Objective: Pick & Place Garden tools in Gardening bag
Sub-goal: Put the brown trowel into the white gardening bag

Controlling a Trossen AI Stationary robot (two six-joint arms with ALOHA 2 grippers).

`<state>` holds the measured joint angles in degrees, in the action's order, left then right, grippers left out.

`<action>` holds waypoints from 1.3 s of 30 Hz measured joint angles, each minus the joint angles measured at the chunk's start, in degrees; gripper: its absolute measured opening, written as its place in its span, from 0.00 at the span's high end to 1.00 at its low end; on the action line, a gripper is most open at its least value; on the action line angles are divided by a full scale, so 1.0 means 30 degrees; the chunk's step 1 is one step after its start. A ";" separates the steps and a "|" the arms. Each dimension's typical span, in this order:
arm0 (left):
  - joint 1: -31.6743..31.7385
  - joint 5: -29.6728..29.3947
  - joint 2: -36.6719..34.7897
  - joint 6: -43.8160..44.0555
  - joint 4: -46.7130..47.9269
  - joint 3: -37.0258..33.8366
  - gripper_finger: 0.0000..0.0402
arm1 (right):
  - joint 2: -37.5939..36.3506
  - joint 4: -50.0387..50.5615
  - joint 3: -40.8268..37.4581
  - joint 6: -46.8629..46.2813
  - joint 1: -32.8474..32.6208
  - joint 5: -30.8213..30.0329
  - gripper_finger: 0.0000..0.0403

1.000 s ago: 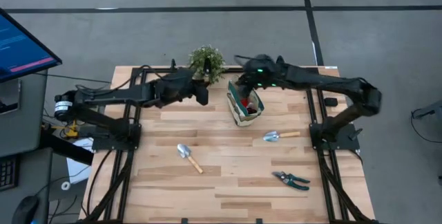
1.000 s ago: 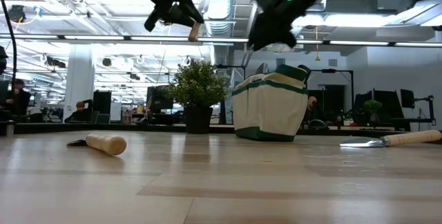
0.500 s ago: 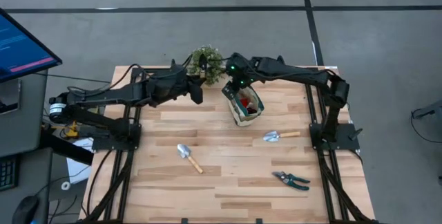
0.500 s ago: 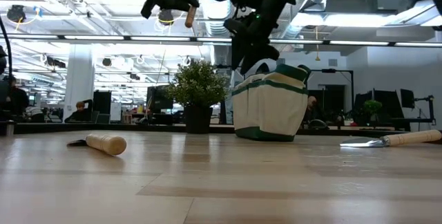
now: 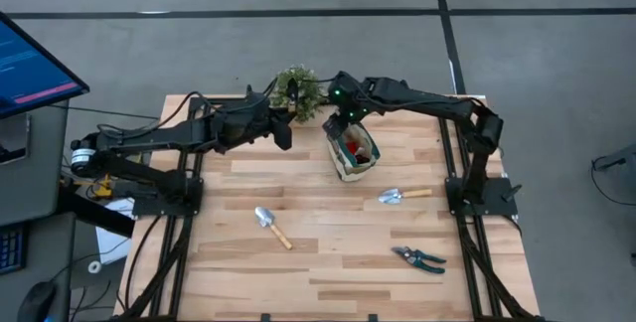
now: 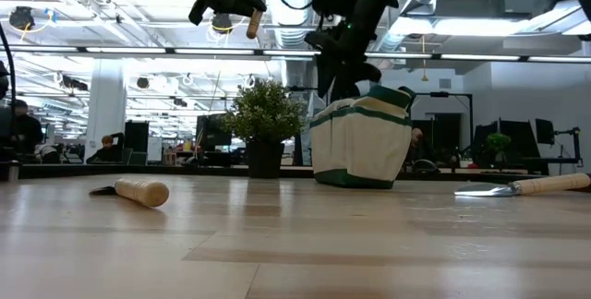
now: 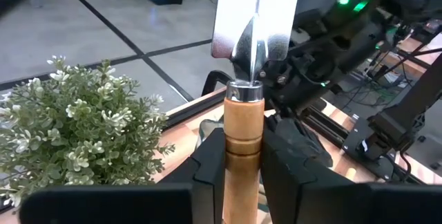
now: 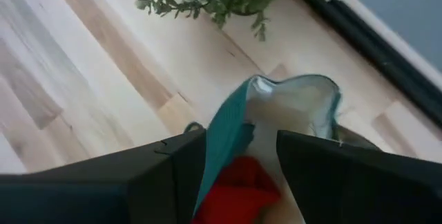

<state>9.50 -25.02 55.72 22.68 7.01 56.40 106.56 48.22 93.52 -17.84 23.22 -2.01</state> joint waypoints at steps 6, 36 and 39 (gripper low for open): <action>0.0001 -0.0013 0.0000 -0.0146 -0.0007 0.0000 0.84 | 0.1302 0.0215 -0.0016 0.0105 -0.0258 0.0738 0.57; 0.1012 -0.0121 0.4593 -0.0999 -0.8327 -0.1477 0.84 | 0.0888 0.1431 -0.0016 -0.0072 -0.0483 0.1335 0.99; 0.1957 0.0711 0.4605 0.0326 -1.1678 -0.3744 0.84 | 0.0888 0.1437 -0.0016 -0.0070 -0.0503 0.1724 0.99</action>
<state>15.37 -22.89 69.54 23.65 -28.03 45.17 109.23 52.53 93.47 -18.05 21.71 3.17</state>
